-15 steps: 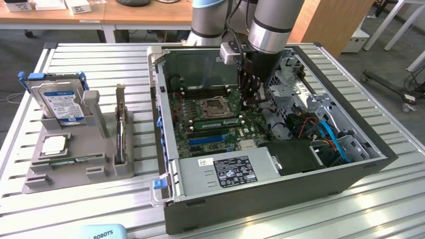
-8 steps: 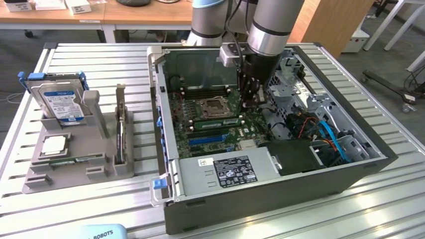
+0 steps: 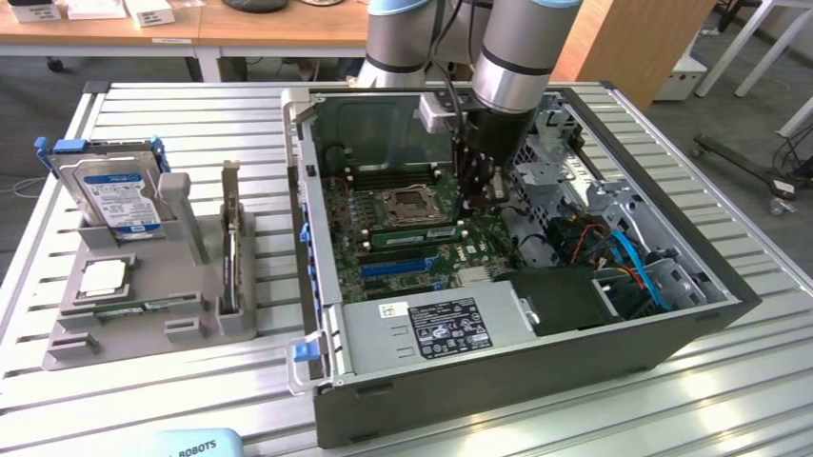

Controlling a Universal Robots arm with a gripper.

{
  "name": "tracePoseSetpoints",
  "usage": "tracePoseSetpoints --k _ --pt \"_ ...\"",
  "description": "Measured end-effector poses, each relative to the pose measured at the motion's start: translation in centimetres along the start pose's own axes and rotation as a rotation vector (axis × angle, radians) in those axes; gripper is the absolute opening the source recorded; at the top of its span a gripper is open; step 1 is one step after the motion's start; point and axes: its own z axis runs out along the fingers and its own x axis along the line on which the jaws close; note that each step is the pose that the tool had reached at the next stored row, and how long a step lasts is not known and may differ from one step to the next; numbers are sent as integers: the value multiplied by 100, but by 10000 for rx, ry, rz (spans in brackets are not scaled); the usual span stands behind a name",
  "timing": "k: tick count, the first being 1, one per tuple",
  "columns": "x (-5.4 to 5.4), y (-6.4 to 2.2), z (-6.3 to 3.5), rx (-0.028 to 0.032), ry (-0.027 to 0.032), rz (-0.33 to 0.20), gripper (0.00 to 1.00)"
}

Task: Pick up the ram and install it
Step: 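Press down the ram until it locks into place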

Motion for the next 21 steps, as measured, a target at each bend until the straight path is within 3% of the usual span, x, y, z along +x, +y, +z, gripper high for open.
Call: tracePoseSetpoints --k 14,21 --pt "-39 -1 19 0 0 2 10" --pt "-39 -44 18 0 0 3 10"
